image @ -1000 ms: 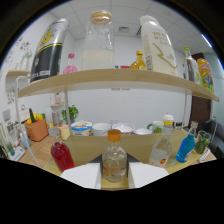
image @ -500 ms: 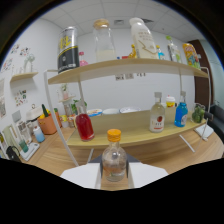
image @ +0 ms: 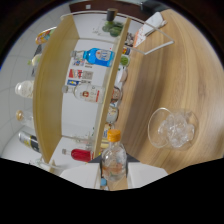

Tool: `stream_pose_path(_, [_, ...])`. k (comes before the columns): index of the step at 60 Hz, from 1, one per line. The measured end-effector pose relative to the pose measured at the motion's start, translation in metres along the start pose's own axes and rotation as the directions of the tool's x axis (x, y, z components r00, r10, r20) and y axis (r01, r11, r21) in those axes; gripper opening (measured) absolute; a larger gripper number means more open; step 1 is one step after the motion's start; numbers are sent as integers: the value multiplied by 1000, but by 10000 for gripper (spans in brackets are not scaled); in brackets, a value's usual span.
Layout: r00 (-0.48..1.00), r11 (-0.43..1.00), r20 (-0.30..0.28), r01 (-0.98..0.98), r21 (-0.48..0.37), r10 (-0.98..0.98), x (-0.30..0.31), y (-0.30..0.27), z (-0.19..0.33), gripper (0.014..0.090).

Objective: Make me a cup of Mount Fuji.

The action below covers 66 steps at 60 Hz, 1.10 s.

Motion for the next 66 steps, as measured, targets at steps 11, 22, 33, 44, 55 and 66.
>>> stream_pose_path(11, [923,928,100,-371,-26,372,-2,-7,0,351])
stream_pose_path(22, [826,840,158,-541,-40,540,2,-11,-2,352])
stream_pose_path(33, [860,870,137,-492,-35,492,3,-8,-5,353])
stream_pose_path(44, [993,997,93,-73,19,71,-33,0,-14,354])
stream_pose_path(55, [807,804,-6,590,77,-591,-74,29,-12,354])
stream_pose_path(66, [449,453,-80,891,-41,-890,-32,89,21,354])
